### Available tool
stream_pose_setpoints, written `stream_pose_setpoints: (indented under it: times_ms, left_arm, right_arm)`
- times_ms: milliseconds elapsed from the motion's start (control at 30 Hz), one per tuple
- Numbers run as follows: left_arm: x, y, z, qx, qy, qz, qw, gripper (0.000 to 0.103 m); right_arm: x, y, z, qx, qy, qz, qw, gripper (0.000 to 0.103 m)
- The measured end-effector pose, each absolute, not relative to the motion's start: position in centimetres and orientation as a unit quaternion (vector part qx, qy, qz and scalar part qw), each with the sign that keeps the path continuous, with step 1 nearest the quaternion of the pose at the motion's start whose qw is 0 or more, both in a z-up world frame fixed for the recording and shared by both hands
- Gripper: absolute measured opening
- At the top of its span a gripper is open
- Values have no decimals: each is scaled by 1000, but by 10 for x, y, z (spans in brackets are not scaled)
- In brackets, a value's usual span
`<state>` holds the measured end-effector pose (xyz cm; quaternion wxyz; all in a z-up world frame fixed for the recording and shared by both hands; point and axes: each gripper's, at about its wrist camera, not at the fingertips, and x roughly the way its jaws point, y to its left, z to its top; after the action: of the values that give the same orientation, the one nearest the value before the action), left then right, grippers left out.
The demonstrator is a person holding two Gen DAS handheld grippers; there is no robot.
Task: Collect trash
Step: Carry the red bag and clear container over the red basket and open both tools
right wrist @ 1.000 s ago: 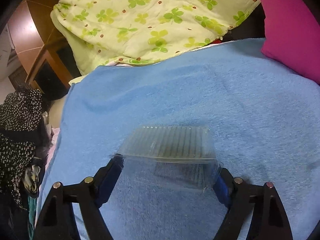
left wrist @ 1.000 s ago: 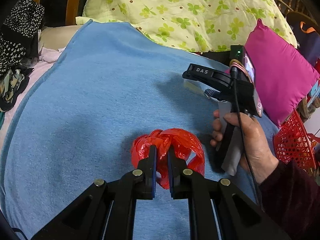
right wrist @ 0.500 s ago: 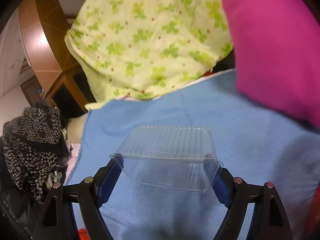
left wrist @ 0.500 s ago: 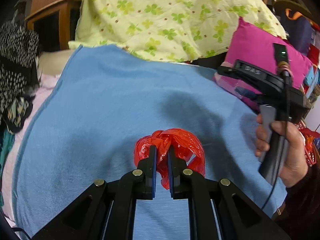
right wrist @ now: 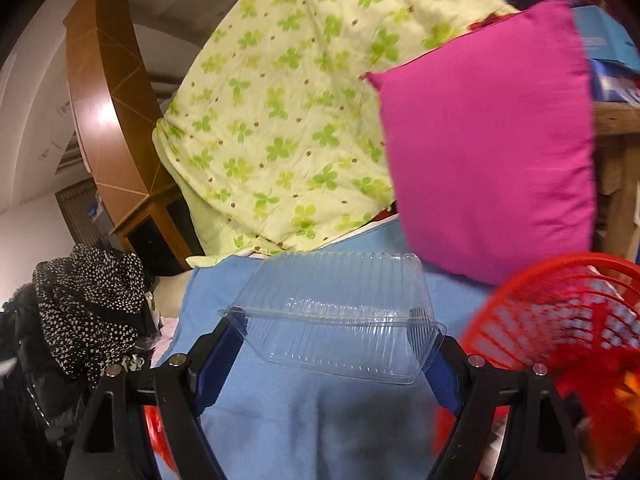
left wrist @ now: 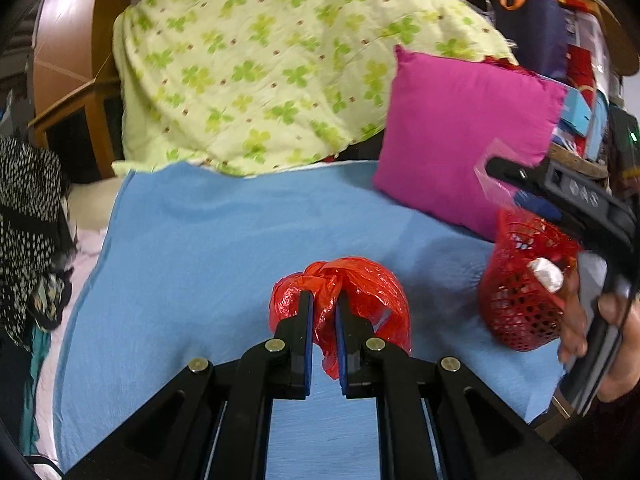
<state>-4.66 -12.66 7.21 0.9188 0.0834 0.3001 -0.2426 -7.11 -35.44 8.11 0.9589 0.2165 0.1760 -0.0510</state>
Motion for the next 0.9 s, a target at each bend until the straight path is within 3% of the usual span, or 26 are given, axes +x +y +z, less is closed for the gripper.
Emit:
stream_pose_setpoints:
  times_ms: [433,900]
  left_arm:
    - [-86,-190,97,124,272,-271,915,11]
    - [-117,-272,96,161,265,-317,896,11]
  right_arm:
    - [-170,-416,75,241,134,-89,957,85]
    - [-215,-493,60,331,108,-116,930,85]
